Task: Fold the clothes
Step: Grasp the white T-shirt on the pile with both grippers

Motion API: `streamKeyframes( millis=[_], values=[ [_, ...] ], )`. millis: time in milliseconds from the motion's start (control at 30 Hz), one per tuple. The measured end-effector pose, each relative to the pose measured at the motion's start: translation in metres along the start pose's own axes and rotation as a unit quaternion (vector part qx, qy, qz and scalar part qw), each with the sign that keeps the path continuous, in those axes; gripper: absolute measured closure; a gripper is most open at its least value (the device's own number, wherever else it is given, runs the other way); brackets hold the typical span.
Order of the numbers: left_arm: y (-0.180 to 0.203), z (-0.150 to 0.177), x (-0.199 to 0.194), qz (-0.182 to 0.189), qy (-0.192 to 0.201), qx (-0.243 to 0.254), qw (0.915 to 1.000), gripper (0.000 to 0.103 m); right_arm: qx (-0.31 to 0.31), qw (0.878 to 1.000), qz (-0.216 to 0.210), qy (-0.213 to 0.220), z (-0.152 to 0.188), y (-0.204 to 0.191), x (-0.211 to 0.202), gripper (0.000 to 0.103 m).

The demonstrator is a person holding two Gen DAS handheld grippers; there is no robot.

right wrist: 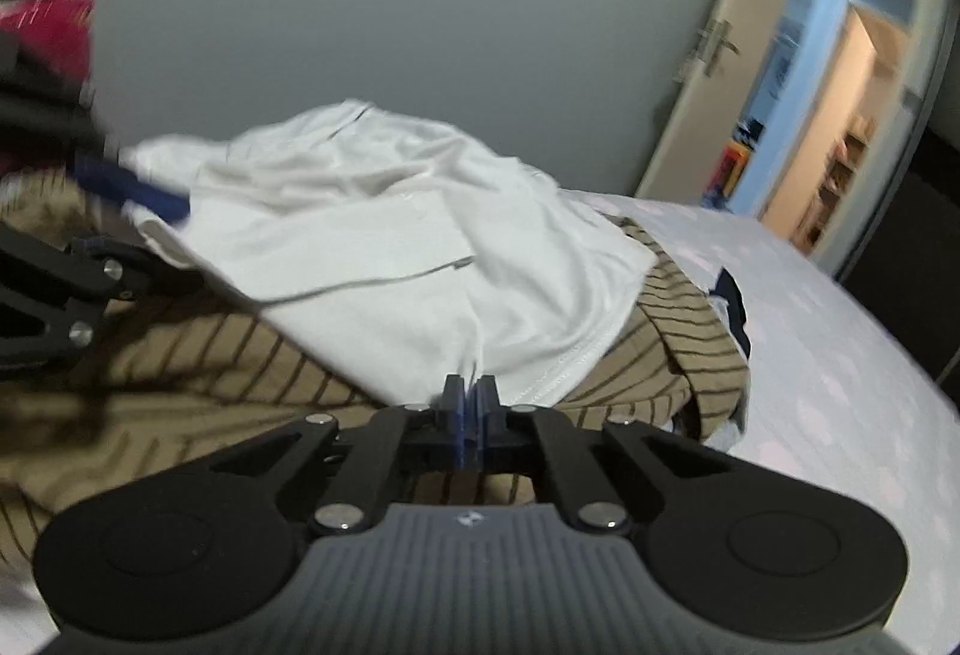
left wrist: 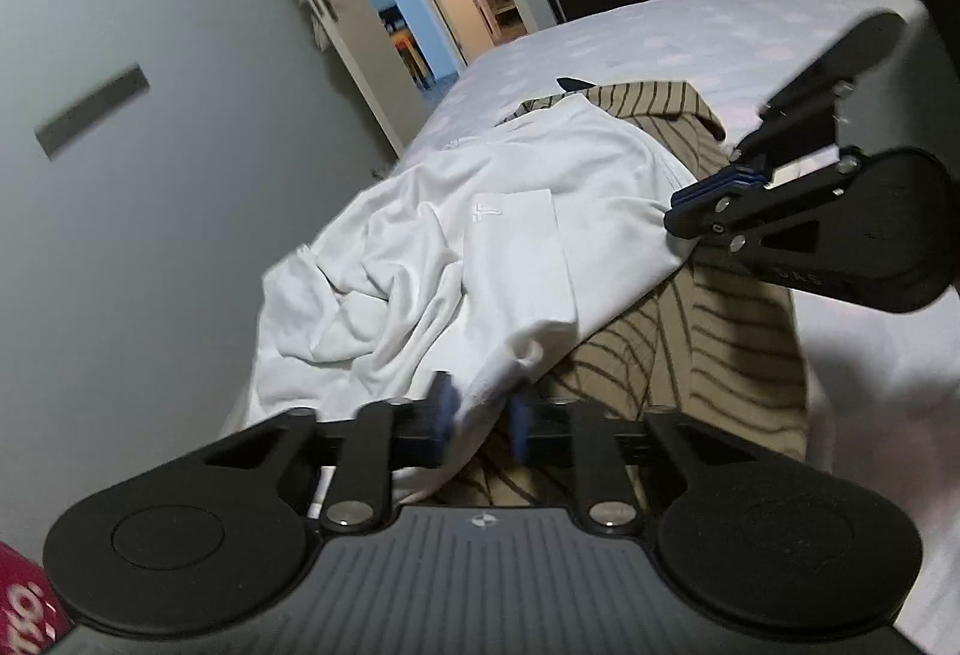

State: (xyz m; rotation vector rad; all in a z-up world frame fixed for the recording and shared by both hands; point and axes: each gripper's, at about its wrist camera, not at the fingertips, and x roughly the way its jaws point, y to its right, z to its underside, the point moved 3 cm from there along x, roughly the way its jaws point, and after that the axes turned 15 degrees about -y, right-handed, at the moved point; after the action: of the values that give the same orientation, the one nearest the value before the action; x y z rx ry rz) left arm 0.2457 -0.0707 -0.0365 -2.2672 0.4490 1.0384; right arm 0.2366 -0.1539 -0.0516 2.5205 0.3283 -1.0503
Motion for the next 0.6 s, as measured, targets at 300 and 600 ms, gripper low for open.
streamKeyframes(
  millis=[300, 600],
  values=[
    [0.000, -0.014, -0.080, 0.024, 0.058, -0.038, 0.9973, 0.101, 0.030, 0.996, 0.071, 0.036, -0.003, 0.014, -0.084, 0.102],
    [0.056, 0.010, -0.209, 0.126, 0.133, -0.002, 0.9831, 0.101, 0.095, 0.982, 0.153, 0.059, 0.044, 0.039, -0.203, 0.102]
  ],
)
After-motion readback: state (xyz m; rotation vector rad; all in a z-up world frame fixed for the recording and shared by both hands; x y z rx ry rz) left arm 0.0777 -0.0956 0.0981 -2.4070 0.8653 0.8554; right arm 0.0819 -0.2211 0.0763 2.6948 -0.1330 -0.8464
